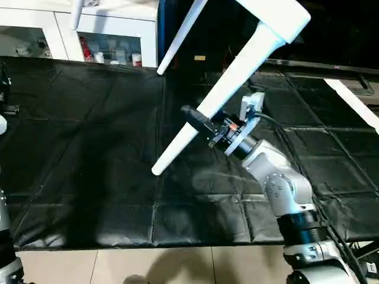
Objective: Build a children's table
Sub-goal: Flip table
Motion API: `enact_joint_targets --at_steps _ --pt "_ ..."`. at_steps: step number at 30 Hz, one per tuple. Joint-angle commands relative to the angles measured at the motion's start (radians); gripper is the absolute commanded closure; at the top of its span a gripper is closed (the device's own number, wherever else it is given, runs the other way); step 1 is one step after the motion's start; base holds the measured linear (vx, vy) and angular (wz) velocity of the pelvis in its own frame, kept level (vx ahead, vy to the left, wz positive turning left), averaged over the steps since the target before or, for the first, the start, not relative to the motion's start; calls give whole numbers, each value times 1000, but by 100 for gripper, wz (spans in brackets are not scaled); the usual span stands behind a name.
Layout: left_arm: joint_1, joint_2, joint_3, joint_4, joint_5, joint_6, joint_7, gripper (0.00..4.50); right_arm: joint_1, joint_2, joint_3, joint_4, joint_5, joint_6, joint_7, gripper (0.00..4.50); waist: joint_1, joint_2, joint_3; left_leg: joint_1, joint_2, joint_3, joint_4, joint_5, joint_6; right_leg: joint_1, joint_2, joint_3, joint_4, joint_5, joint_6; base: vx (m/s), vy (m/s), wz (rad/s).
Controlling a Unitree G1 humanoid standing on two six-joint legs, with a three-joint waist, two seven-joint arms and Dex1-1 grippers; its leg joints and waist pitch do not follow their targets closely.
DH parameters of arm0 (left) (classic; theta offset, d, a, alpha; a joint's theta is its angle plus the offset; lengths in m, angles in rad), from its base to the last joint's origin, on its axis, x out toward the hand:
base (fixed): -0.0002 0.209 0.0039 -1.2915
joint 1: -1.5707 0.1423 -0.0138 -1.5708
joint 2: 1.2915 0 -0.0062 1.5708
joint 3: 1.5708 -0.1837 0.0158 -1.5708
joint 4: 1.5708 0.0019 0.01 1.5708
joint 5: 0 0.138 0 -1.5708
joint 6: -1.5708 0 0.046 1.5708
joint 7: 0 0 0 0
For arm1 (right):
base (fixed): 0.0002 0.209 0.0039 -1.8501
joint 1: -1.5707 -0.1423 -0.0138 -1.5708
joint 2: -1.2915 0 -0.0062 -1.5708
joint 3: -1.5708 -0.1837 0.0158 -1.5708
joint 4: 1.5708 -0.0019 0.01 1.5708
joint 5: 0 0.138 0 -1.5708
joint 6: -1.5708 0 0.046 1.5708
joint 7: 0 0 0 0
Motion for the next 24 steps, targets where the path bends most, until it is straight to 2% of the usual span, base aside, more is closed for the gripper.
enact_joint_targets --at_steps 1,7,8,10,13,14,17,24 --pt "8 -16 -44 -20 -40 4 -23 286 -16 -3 -11 6 5 -19 26 123 -11 36 -56 21 -11 16 -85 -322 -62 32 -38 17 -75 -170 -137 0 0 0" --pt "9 -27 -59 -21 -42 9 -21 289 -24 -3 -22 21 3 -35 52 190 -10 39 -56 22 -11 16 -85 -332 -60 31 -37 16 -76 -179 -139 0 0 0" --pt "9 -27 -59 -21 -42 9 -21 289 -24 -3 -22 21 3 -35 52 190 -10 39 -56 22 -11 16 -85 -332 -60 31 -37 16 -76 -179 -139 0 0 0" --pt "13 -30 -62 -23 -43 10 -22 289 -19 -7 -25 21 0 -38 63 213 -11 36 -55 21 -11 16 -85 -329 -57 32 -38 16 -77 -178 -139 0 0 0" --pt "17 -32 -63 -24 -45 12 -23 289 -16 -11 -23 20 -7 -42 70 235 -10 37 -56 21 -11 16 -85 -326 -57 32 -37 16 -77 -179 -138 0 0 0" --pt "19 -33 -63 -25 -46 13 -24 289 -15 -12 -23 21 -8 -43 73 245 -11 33 -56 20 -11 16 -85 -323 -56 33 -37 16 -77 -176 -138 0 0 0" --pt "24 -40 -69 -29 -52 19 -31 291 -17 -13 -23 19 -16 -50 79 271 -11 34 -56 20 -11 17 -86 -315 -55 33 -37 16 -76 -172 -140 0 0 0" --pt "50 -62 -89 -46 -52 32 -27 291 -20 -28 -20 -5 -33 -58 79 285 -11 35 -55 21 -10 17 -87 -321 -53 34 -37 16 -79 -175 -140 0 0 0"
